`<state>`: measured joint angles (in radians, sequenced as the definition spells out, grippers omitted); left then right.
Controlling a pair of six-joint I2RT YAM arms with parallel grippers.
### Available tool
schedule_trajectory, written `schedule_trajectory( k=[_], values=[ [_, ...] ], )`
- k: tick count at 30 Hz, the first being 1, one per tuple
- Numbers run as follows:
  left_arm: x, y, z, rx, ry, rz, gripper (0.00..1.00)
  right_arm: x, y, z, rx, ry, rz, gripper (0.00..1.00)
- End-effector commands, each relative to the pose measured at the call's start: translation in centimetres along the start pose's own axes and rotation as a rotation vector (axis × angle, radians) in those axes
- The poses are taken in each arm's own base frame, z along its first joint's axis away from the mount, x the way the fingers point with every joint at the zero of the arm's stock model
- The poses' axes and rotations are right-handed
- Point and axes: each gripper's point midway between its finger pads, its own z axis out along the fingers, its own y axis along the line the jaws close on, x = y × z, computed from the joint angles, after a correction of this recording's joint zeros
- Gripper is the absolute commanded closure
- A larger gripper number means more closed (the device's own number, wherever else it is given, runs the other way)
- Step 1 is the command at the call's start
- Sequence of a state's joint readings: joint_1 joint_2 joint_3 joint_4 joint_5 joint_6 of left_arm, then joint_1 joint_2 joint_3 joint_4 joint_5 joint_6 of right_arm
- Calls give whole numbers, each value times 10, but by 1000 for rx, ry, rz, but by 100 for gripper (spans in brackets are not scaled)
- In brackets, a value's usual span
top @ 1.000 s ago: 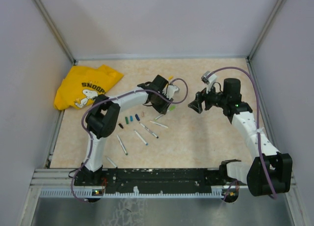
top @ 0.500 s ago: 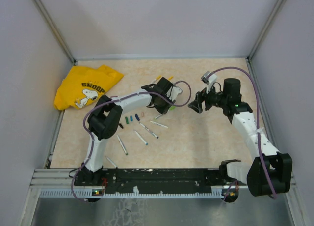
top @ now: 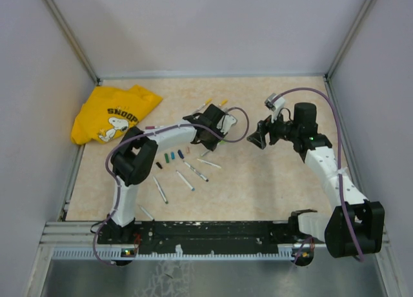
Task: Open the pen caps
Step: Pick up the pen from the center of the board.
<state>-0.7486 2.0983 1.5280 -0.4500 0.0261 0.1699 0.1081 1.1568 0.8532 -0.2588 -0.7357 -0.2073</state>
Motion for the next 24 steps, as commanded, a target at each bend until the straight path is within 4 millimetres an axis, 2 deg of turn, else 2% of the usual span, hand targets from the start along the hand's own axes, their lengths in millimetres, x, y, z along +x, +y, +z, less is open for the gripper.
schedule_trajectory(
  k=[1,4,9,13,17,20,21,24],
  values=[
    [-6,9,-23,-9,-73,-51,100,-31,3,-8,-9,-80,-57,28],
    [-19,7,-45,36,-186,-87,100,-32,6,-8,-21,-85,-59,28],
    [-27,-4,-77,115,-327,-135,100,-32,14,-7,-63,-99,-52,28],
    [-24,-14,-102,155,-432,-179,100,-33,26,-6,-137,-125,-31,28],
    [-21,-28,-136,229,-600,-241,100,-32,38,-4,-209,-145,-6,29],
    [-15,-39,-163,285,-745,-291,100,-30,49,-1,-256,-150,-5,30],
    [-6,-43,-166,305,-773,-311,100,-28,53,1,-270,-147,-8,30],
    [-3,-51,-190,354,-903,-340,100,-25,65,6,-313,-141,-21,30]
  ],
)
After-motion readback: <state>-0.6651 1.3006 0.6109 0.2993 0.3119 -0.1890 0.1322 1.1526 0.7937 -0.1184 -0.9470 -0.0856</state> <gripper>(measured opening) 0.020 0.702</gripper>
